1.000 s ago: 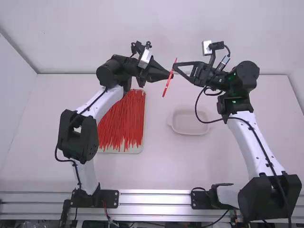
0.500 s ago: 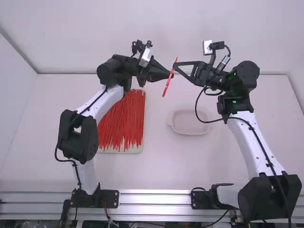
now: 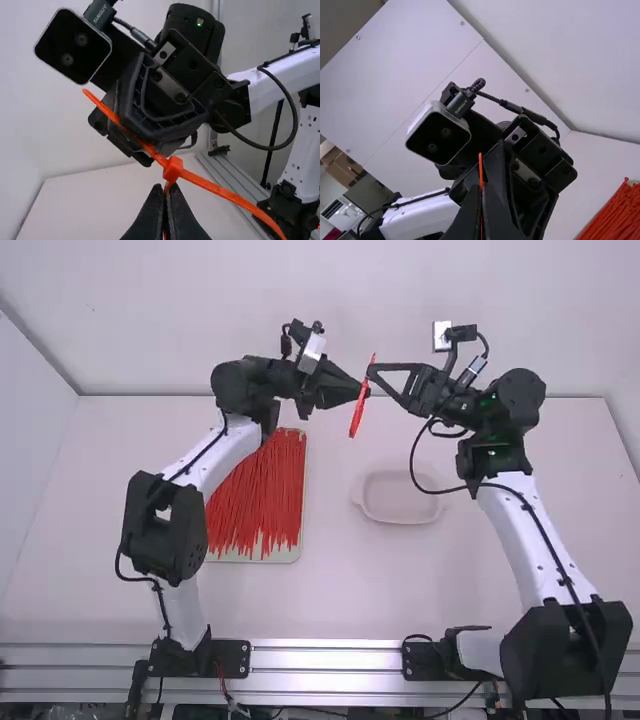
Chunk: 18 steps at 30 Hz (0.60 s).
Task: Fasten the cable tie
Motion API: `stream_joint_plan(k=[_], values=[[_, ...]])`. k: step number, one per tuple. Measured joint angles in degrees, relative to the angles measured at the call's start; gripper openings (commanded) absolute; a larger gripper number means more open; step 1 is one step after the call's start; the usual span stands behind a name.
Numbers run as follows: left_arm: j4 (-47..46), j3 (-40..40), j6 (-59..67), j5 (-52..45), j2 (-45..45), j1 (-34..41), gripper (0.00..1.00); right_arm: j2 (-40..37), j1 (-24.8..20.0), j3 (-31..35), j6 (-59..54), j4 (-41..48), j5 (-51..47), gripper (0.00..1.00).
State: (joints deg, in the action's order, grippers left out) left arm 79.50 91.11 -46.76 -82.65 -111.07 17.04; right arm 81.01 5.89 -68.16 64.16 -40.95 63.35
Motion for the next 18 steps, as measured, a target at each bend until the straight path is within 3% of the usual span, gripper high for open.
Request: stream_joint_plan(k=[18], values=[[-7.08,-6.64,10.80,2.16,0.79,1.36,0.02,0.63,-1.09,0.20,-0.17,1.38,0.55,0.00]])
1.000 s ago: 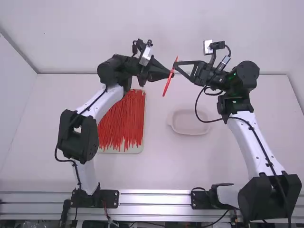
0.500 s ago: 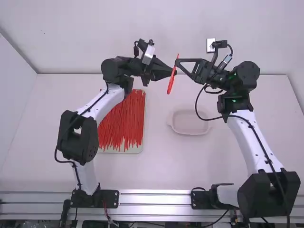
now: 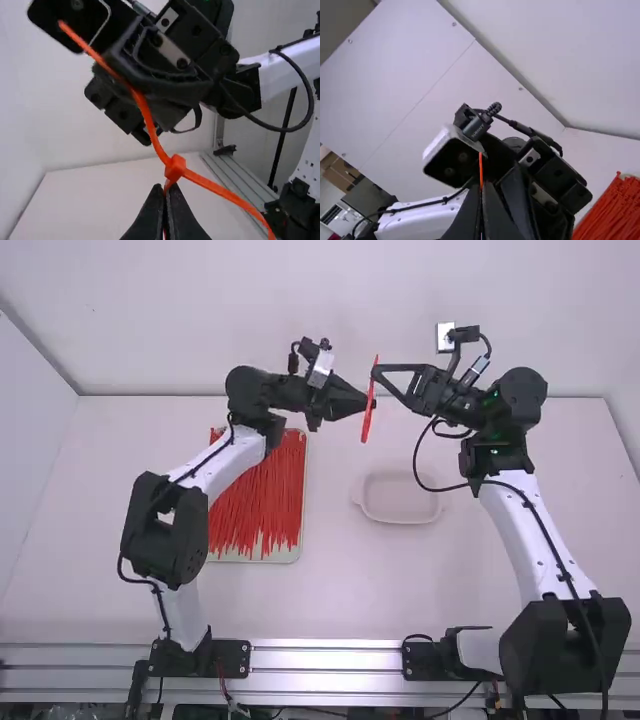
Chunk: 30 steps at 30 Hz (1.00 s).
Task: Fasten the cable tie
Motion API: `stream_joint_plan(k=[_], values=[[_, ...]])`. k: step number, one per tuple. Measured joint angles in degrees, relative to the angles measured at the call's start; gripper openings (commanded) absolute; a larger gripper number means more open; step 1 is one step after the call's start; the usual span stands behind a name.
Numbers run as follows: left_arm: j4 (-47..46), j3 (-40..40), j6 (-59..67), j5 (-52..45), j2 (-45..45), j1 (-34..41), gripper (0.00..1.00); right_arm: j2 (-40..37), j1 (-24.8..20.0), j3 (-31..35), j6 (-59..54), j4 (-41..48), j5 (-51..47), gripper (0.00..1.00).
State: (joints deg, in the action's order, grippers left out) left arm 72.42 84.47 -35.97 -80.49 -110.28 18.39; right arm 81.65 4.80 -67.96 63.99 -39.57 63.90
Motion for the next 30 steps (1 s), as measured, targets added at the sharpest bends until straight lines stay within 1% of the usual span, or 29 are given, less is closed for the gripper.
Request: stream_joint_plan(k=[7,10,20,30], values=[[-1.64,-3.15,3.48,-0.22,0.15,0.22,0.02,0.00,0.02,-1.36,-0.07,0.79,0.28,0.00],[-2.80,-5.20,5.99,-0.31,0.26,0.42,0.02,0.00,0.02,-3.04,-0.35,2.71,0.17,0.00],[-2.25,-9.90,9.86,1.29,0.26,0.70,0.02,0.02,0.02,-4.70,-1.16,3.78,0.48,0.00],[-2.71,-10.49,10.49,1.27,0.26,0.70,0.02,0.02,-0.50,-6.08,-0.92,3.26,0.50,0.00]])
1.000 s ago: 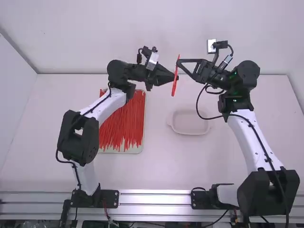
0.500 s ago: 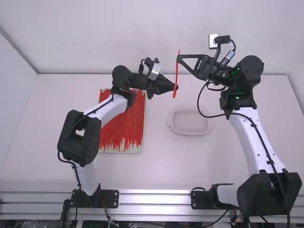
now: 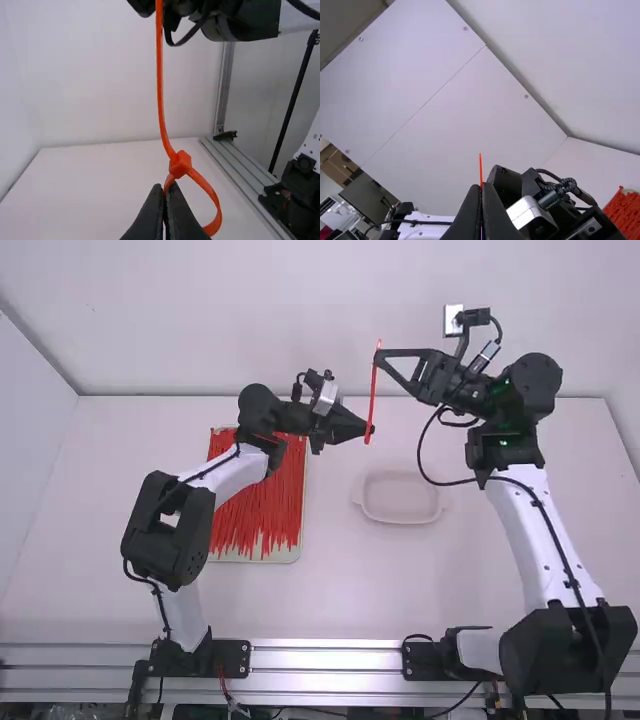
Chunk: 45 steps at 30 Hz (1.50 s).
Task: Fasten the cable tie
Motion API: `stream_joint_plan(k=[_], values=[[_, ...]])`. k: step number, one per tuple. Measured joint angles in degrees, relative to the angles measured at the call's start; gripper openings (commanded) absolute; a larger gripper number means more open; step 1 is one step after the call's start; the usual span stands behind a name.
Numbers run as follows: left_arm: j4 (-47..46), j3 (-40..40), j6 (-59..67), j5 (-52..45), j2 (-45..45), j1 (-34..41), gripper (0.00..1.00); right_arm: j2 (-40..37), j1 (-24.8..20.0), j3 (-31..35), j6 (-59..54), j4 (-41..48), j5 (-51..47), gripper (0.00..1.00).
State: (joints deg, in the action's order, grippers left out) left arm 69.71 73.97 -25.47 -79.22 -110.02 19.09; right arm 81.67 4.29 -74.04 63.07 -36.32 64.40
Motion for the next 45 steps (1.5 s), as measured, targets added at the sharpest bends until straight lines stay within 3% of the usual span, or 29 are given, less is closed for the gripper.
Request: stream_joint_plan(k=[4,6,7,8,9,18,26,34,40,45], values=[[0.11,-0.02,0.02,-0.44,0.00,0.00,0.02,-0.02,-0.42,-0.35,0.31,-0.46,0.63,0.11],[-0.37,-0.90,0.02,-1.44,-0.02,0.00,0.02,-0.04,-1.03,-1.64,-0.20,-1.09,2.21,0.41],[-0.57,-1.51,-0.02,-1.97,-0.04,-0.02,0.02,-0.15,-1.68,-2.47,-0.81,-0.85,3.65,0.63],[-0.63,-1.68,-0.02,-2.10,-0.07,-0.13,0.02,-0.31,-2.01,-2.73,-1.07,-0.13,4.17,0.75],[-0.63,-1.88,-0.15,-2.32,-0.11,-0.28,0.02,-0.59,-2.62,-3.15,-1.81,1.70,5.14,0.98],[13.81,-1.99,-6.58,-3.28,-0.24,-1.14,0.02,-1.16,-7.37,-3.56,-15.89,29.86,9.55,0.98],[14.53,0.55,-13.68,-3.26,-0.24,-3.28,0.02,-1.16,-4.90,-3.56,-31.45,47.98,9.51,0.98],[15.91,1.40,-16.98,-3.08,-0.24,-3.15,0.02,-1.16,1.25,-3.56,-38.64,51.17,4.63,0.98],[15.91,1.40,-18.75,-3.02,-0.24,-2.93,0.02,-1.16,4.35,-3.56,-37.88,46.82,1.40,0.82],[15.93,1.40,-19.67,-3.02,-0.24,-2.47,0.02,-1.16,4.98,-3.56,-36.41,45.53,-0.46,0.60]])
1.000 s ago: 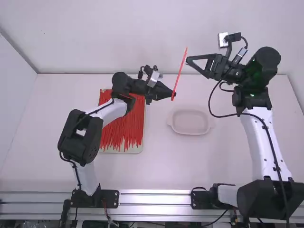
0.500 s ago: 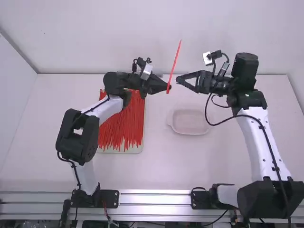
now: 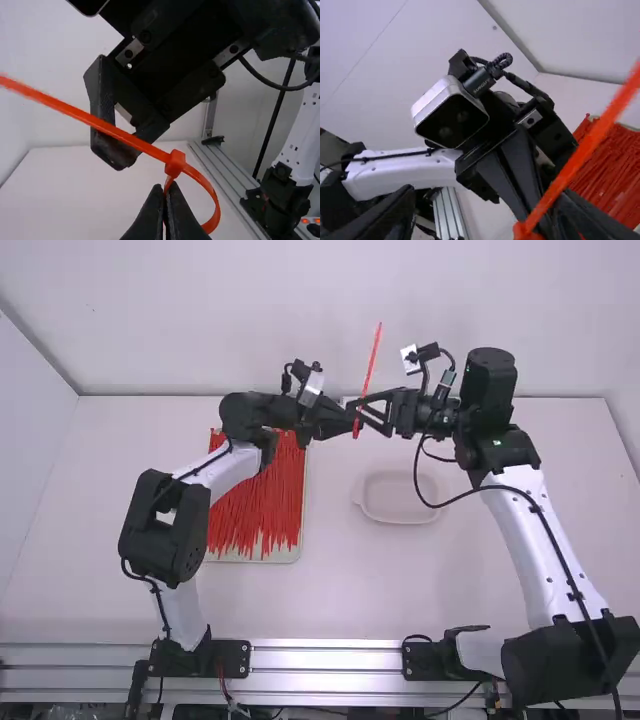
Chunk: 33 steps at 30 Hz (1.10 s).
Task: Fasten the cable tie
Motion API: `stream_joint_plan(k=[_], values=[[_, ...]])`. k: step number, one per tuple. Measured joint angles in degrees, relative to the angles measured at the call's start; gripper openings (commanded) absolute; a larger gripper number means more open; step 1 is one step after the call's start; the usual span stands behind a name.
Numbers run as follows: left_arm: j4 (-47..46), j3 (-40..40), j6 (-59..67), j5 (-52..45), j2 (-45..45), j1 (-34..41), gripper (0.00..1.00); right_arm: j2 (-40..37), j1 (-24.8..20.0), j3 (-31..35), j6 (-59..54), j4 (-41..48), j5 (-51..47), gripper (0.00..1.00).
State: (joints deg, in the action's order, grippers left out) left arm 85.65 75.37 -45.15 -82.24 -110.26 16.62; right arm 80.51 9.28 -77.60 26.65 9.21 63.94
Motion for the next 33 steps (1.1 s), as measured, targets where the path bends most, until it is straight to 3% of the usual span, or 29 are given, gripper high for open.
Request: stream_joint_plan(k=[1,2,3,5,7,14,15,16,17,19,20,26,33], values=[[0.22,0.00,-0.13,0.02,0.00,0.00,0.02,0.00,-0.02,0.00,-0.02,0.02,-0.44,0.45],[0.31,0.00,-0.15,0.02,0.00,-0.02,0.02,0.00,-0.02,0.00,0.00,-0.02,-0.46,0.40],[1.03,0.00,-0.17,0.02,0.00,0.00,0.02,0.00,-0.02,0.00,0.07,0.07,-0.94,0.22],[2.69,0.00,-0.74,0.22,0.00,0.04,0.02,0.00,-0.02,0.00,0.28,0.35,-1.55,0.05],[4.22,0.00,-1.40,0.42,0.00,0.11,0.02,0.00,-0.02,0.00,0.33,0.44,-1.88,0.00],[6.56,0.00,-3.74,0.44,0.00,0.13,0.03,0.00,-0.02,0.00,0.13,0.39,-2.14,0.00],[6.51,0.00,-3.78,0.46,0.00,0.15,0.06,0.00,-0.02,0.00,0.09,0.39,-2.14,0.00],[5.66,0.00,-4.04,0.92,0.00,0.15,0.31,0.00,-0.02,0.00,-0.07,0.46,-2.05,0.00],[4.72,0.00,-4.07,1.25,0.00,0.15,0.47,0.00,-0.02,0.00,-0.24,0.55,-1.95,0.00],[1.99,0.00,-4.24,2.01,0.00,0.13,0.68,0.00,-0.02,0.00,-0.46,1.31,-1.73,0.00],[-0.31,0.00,-4.26,2.78,0.00,0.07,0.99,0.00,-0.15,0.00,-0.66,1.86,-1.51,0.00],[-12.92,0.00,-2.23,5.27,0.00,-1.09,0.99,0.00,-2.64,0.00,-3.58,7.34,-1.33,0.00],[-34.42,0.00,8.13,6.64,0.00,-3.85,0.99,0.00,-5.51,0.00,-10.10,16.28,-5.22,0.00]])
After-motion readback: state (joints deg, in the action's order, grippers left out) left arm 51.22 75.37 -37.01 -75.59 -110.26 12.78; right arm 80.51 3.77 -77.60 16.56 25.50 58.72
